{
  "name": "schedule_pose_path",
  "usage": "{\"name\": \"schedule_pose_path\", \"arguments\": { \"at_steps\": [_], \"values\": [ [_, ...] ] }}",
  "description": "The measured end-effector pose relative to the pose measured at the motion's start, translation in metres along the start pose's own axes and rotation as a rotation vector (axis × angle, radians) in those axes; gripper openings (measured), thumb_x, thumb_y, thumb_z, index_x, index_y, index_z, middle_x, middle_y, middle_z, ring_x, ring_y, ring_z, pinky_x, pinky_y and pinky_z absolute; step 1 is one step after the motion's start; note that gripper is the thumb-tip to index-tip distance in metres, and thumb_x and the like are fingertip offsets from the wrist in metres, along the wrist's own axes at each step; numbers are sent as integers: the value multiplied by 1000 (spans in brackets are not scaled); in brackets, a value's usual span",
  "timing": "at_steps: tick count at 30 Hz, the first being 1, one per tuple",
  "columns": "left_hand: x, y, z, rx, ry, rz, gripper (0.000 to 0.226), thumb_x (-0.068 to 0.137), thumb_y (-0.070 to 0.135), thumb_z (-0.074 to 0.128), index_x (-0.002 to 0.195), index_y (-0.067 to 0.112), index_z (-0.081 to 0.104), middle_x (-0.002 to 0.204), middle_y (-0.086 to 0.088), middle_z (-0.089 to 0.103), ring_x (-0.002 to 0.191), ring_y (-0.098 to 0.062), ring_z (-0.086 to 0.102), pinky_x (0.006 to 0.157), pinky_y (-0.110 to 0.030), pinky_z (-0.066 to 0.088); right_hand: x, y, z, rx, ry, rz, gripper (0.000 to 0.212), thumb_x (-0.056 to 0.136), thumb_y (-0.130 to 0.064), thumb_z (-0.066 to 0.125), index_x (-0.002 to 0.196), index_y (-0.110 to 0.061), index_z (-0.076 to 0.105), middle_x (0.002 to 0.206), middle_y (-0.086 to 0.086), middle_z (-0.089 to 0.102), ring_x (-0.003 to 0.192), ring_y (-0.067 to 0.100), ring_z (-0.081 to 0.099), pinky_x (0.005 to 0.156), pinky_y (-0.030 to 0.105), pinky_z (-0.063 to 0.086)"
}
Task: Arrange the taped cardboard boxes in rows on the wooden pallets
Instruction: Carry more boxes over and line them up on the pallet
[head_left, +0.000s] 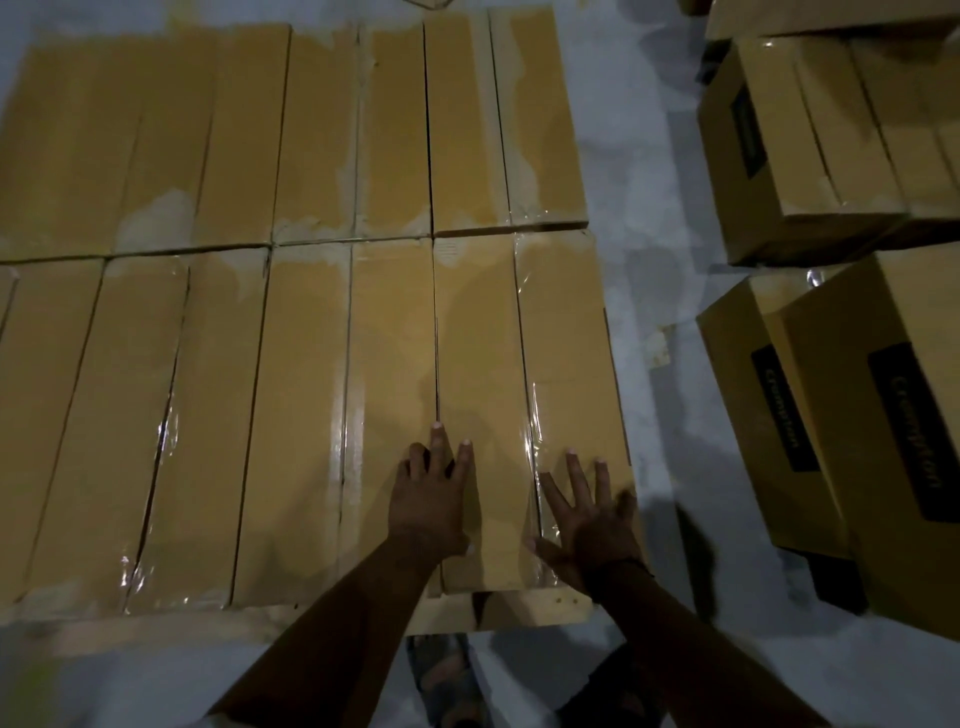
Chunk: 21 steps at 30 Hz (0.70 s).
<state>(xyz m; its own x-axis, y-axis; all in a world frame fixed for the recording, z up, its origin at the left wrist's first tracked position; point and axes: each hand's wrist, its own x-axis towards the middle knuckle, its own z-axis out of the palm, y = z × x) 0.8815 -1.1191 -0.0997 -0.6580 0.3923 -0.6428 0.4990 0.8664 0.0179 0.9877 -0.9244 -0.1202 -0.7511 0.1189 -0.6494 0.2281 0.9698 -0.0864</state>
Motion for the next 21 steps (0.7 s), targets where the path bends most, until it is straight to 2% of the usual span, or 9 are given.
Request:
{"name": "schedule_pose_path", "arguments": {
  "at_steps": [3, 6, 9, 12, 17, 21],
  "values": [
    [-7, 4, -18, -189, 39, 13, 122, 79, 70, 71, 163, 28, -7, 169, -13, -16, 153, -40, 11, 124, -50, 20, -8, 4, -17, 43, 41, 17, 88, 92, -73, 42, 161, -32, 6, 170, 7, -4, 154, 41, -1, 120, 60, 19],
    [-9, 3, -45, -328, 200, -8, 107, 86, 70, 63, 163, 29, 2, 171, -5, -3, 154, -33, 15, 123, -45, 24, -5, 5, -45, 85, 62, 55, 86, 94, -72, 39, 162, -31, 5, 170, 7, -5, 155, 38, -5, 121, 55, 13],
    [13, -9, -78, -389, 302, -29, 97, 88, 67, 62, 162, 29, 13, 168, -4, 14, 150, -29, 23, 119, -43, 32, 18, 5, -82, 145, 131, 112, 87, 94, -72, 36, 162, -29, 4, 170, 6, -2, 154, 36, -1, 122, 51, 16],
    [57, -28, -112, -379, 354, -81, 94, 88, 62, 66, 161, 27, 19, 164, -6, 24, 144, -30, 33, 112, -43, 41, 64, 7, -117, 242, 189, 137, 88, 95, -67, 42, 162, -25, 4, 170, 8, 0, 154, 38, 1, 123, 51, 17],
    [146, -50, -160, -397, 385, -206, 96, 84, 53, 77, 158, 25, 24, 160, -10, 30, 139, -32, 41, 105, -44, 46, 157, 28, -162, 303, 240, 108, 92, 95, -51, 60, 162, -21, 4, 169, 12, 1, 154, 39, 2, 125, 51, 16],
    [221, -66, -193, -484, 451, -274, 68, 88, 48, 74, 145, 20, 48, 141, -11, 52, 123, -30, 53, 97, -46, 52, 232, 49, -208, 327, 336, 92, 90, 93, -43, 66, 161, -20, 11, 167, 14, 6, 152, 38, 8, 123, 51, 22]
  ]
}}
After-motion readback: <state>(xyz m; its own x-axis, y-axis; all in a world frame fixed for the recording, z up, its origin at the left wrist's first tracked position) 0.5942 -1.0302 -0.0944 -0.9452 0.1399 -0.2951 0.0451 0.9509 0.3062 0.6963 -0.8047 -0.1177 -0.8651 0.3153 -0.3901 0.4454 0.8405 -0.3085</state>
